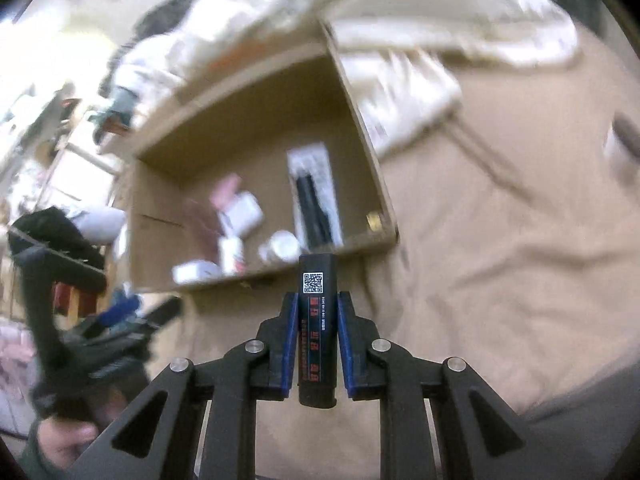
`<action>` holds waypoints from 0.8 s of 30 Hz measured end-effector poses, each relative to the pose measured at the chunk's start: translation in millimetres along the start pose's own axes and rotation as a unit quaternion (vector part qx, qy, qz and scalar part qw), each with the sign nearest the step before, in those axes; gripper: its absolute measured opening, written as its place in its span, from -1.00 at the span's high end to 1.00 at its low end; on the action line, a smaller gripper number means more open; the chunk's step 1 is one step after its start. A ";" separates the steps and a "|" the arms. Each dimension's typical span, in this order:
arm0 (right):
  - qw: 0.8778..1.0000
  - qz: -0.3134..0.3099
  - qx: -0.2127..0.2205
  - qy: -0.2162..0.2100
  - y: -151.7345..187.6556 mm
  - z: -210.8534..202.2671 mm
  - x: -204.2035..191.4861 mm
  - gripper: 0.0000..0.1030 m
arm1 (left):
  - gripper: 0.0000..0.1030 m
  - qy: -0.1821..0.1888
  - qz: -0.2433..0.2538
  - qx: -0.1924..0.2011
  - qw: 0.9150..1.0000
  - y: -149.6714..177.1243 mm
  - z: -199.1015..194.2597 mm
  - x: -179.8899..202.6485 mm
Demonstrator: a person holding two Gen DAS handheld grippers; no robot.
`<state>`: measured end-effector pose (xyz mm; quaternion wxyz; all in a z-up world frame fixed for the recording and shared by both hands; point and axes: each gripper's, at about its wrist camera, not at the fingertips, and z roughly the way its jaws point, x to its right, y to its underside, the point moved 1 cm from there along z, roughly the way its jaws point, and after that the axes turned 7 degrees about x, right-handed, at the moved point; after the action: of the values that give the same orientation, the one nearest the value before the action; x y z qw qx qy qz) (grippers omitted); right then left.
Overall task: Organize rigid objects
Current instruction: 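Carry the black device with the right tool toward the box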
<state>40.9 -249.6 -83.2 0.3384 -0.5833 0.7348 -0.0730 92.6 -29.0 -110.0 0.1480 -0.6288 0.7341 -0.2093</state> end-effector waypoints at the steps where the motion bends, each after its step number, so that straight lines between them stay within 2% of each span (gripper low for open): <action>1: 1.000 -0.009 0.014 -0.010 -9.9 -6.8 -3.9 0.60 | -0.69 0.000 0.002 0.000 1.000 0.8 0.3 0.9; 5: 0.993 -0.061 0.088 -0.055 -37.4 -33.8 -16.4 0.60 | -0.69 -0.007 0.006 -0.005 1.000 5.0 6.5 1.8; 8: 0.986 -0.080 0.129 -0.069 -46.2 -41.1 -15.9 0.60 | -0.71 0.014 -0.003 -0.011 1.000 6.0 11.2 0.5; 10: 0.985 -0.068 0.135 -0.078 -46.4 -34.2 -8.6 0.60 | -0.96 0.036 -0.007 -0.010 0.999 6.0 13.1 3.9; 11: 0.986 -0.060 0.133 -0.080 -45.4 -29.6 -3.1 0.60 | -0.99 0.035 -0.003 -0.006 0.999 6.2 14.1 6.9; 13: 0.989 -0.040 0.118 -0.079 -43.5 -18.8 5.9 0.60 | -0.99 0.021 0.007 -0.001 1.000 6.8 19.3 13.7; 17: 0.986 -0.030 0.130 -0.104 -46.6 -18.7 8.3 0.60 | -0.99 -0.014 0.009 -0.019 1.000 7.2 46.4 27.5; 20: 0.987 -0.032 0.120 -0.102 -46.6 -12.0 9.1 0.60 | -0.99 -0.067 0.042 -0.025 0.997 10.3 71.2 43.2; 24: 0.985 -0.041 0.120 -0.115 -48.7 -13.9 7.3 0.60 | -0.99 -0.084 0.027 -0.040 0.995 10.5 93.5 53.4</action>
<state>71.4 -275.3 -51.2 0.4853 -0.5728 0.6519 -0.1068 119.7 -91.6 -193.9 0.1898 -0.6297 0.7434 -0.1219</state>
